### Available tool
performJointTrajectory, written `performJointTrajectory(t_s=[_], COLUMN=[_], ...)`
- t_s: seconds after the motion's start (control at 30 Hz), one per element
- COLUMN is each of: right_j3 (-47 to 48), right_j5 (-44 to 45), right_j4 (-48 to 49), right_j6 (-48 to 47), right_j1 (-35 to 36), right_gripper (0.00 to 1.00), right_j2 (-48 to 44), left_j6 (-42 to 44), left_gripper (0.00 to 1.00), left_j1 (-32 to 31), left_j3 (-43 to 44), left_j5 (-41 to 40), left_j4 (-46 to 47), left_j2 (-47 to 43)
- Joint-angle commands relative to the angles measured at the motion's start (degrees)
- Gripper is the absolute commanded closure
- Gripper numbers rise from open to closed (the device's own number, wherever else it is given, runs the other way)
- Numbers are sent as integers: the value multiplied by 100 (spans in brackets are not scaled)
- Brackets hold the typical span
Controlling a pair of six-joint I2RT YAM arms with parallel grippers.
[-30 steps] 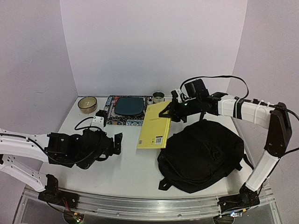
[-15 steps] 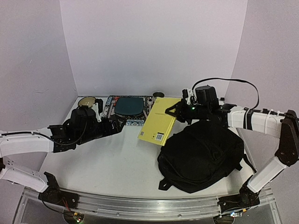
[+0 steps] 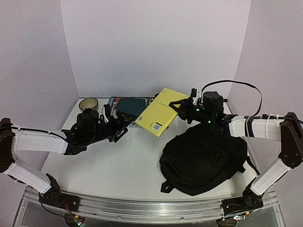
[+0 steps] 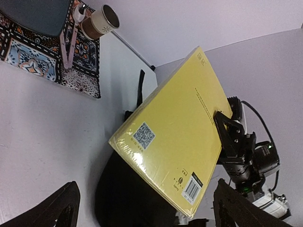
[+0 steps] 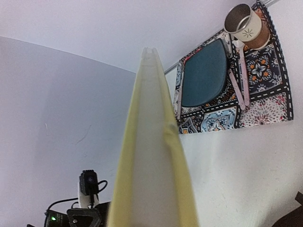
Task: Pack the student bag
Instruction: Pass from the right arm to the left
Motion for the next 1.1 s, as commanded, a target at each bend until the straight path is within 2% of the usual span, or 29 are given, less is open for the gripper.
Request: performJointTrajectory(t_s=[0.0, 0.13, 0.47, 0.67, 0.9, 1.07], right_j3=[135, 176, 220, 128, -23, -133], right_j5=[97, 132, 149, 161, 180, 115], right_j4=[1956, 2407, 2699, 2765, 2909, 2950], right_j6=[511, 749, 983, 1036, 1163, 1211], right_j1=[24, 60, 205, 285, 411, 462], right_gripper=[100, 100, 100, 100, 100, 96], right_j2=[-110, 91, 318, 366, 533, 640], left_j6=[-804, -1140, -1377, -1442, -1712, -1921], left_gripper=[1, 1, 4, 11, 41, 72], left_j1=[6, -22, -116, -120, -152, -161], left_j3=[55, 148, 245, 319, 427, 323], left_j5=[352, 463, 505, 477, 591, 588], left_j4=[1298, 1833, 3625, 3906, 4470, 5070], left_j2=[410, 823, 1406, 1526, 1825, 2002])
